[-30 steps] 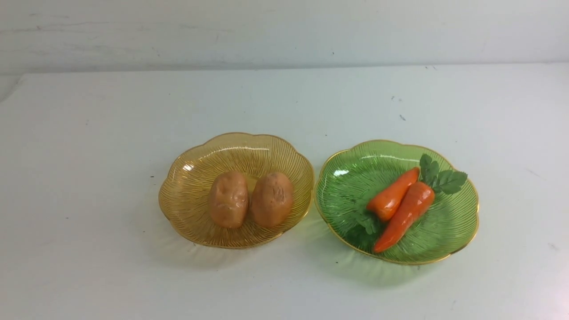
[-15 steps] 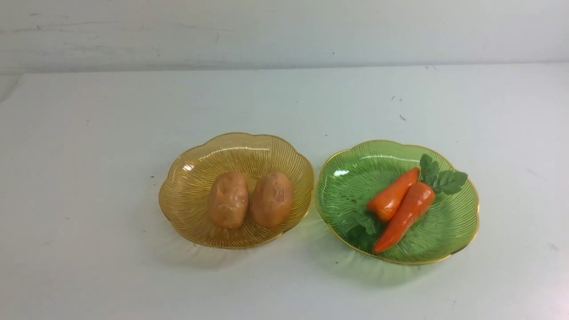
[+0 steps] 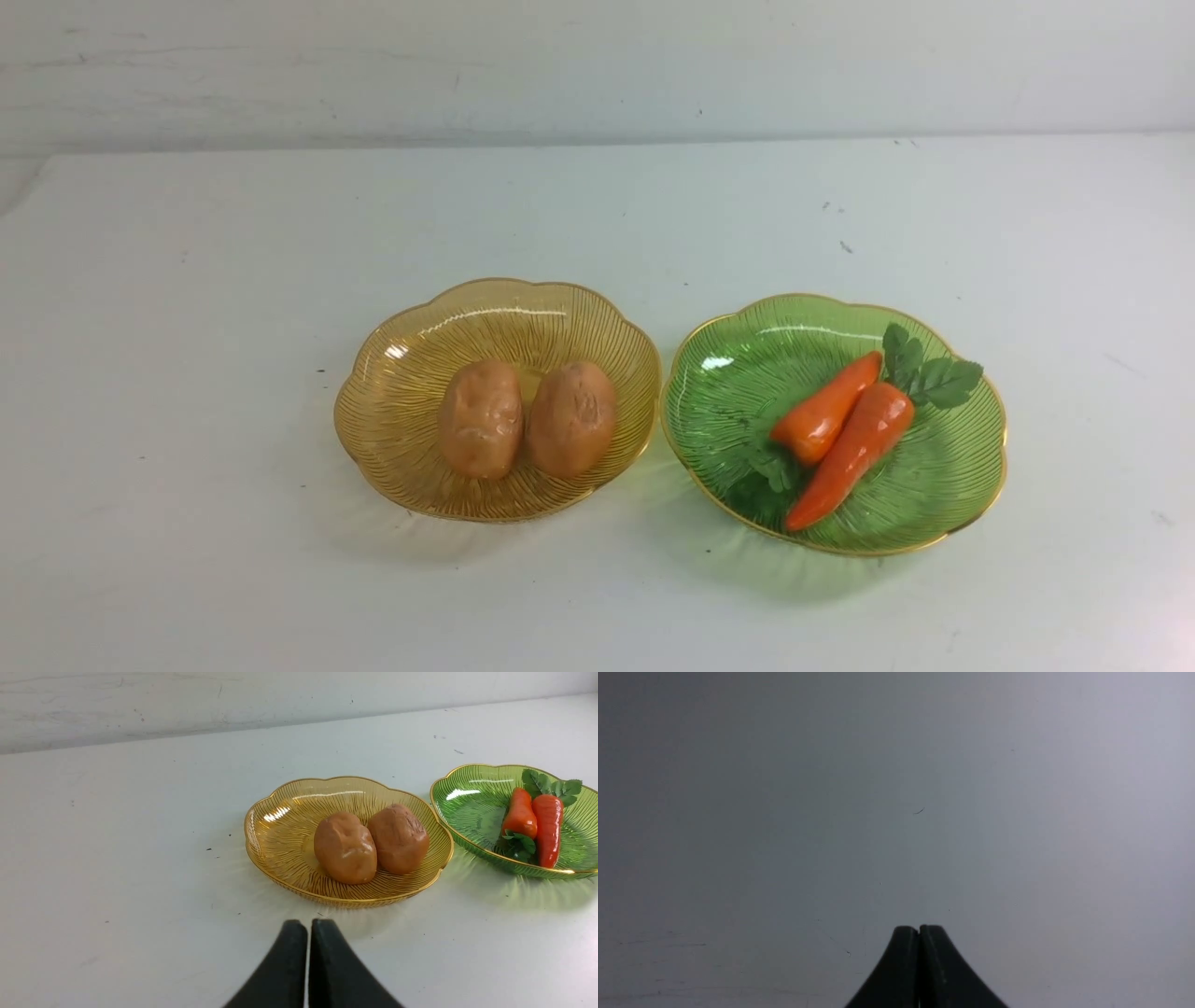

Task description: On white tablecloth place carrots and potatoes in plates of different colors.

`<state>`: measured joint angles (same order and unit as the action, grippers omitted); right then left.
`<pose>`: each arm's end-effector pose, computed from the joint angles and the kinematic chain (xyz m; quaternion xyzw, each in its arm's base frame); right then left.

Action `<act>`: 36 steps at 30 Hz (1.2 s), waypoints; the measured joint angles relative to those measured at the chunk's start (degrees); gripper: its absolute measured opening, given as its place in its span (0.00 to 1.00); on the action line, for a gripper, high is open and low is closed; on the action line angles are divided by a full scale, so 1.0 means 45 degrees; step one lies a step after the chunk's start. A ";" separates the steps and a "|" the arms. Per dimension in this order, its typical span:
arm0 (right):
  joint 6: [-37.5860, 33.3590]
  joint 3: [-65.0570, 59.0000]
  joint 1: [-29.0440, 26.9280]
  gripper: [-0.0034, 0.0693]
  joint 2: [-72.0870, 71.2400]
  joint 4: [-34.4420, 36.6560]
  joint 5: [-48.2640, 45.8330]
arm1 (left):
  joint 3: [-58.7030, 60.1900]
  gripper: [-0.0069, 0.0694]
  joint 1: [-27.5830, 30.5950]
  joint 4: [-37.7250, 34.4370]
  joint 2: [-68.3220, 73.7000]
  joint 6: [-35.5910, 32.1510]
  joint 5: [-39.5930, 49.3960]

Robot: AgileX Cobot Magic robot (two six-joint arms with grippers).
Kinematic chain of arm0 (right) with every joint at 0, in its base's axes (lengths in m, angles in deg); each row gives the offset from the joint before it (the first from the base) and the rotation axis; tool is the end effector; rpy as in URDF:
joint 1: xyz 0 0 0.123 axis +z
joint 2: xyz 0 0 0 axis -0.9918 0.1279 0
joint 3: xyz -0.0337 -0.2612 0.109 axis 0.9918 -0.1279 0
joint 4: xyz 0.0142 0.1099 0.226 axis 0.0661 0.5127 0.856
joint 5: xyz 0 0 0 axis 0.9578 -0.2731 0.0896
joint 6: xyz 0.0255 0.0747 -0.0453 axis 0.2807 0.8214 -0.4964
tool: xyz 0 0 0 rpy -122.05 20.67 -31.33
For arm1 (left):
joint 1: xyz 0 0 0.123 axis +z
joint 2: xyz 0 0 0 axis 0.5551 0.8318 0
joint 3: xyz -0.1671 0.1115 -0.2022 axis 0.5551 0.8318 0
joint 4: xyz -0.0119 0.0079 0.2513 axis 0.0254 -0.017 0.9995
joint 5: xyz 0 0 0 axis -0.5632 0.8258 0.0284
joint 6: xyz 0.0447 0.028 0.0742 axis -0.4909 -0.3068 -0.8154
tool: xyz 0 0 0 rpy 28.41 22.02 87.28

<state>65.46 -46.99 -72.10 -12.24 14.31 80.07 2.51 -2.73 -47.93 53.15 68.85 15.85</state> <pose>0.0266 0.0061 0.3197 -0.0095 0.6083 0.1428 0.7807 0.0155 0.0186 0.2916 0.1104 0.7887 -0.1309 0.5904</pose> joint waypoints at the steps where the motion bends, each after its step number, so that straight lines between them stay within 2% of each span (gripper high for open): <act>1: 0.0000 0.0000 0.0000 0.03 0.0000 0.0000 0.0000 | 0.0000 0.09 0.0000 0.0000 0.0000 0.0000 0.0000; 10: 0.0009 0.0000 0.0000 0.03 0.0000 -0.0006 0.0000 | 0.0000 0.09 0.0000 0.0000 -0.0038 -0.0026 -0.0031; 13: 0.0009 0.0000 0.0000 0.03 0.0000 -0.0006 0.0000 | 0.0131 0.09 0.0349 -0.0295 -0.0187 -0.0192 -0.0343; 18: 0.0009 0.0000 0.0000 0.03 0.0000 -0.0006 0.0002 | 0.1190 0.09 0.2219 -0.1497 -0.0258 -0.1693 -0.2133; 21: 0.0009 0.0000 0.0000 0.03 0.0000 -0.0006 0.0008 | 0.2892 0.09 0.4596 -0.3290 -0.0258 -0.3714 -0.4192; 26: 0.0009 0.0000 0.0000 0.03 0.0000 -0.0006 0.0008 | 0.5238 0.09 0.6890 -0.5016 -0.0245 -0.5311 -0.6636; 29: 0.0009 0.0000 0.0000 0.03 0.0000 -0.0006 0.0008 | 0.6228 0.09 0.7390 -0.5141 -0.0245 -0.5595 -0.7028; 36: 0.0009 -0.0003 0.0000 0.03 0.0000 -0.0006 0.0008 | 0.6528 0.09 0.7448 -0.4881 -0.0235 -0.5704 -0.6406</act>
<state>65.50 -47.01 -72.10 -12.24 14.29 80.10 31.88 30.79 -69.89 52.10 43.19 -12.98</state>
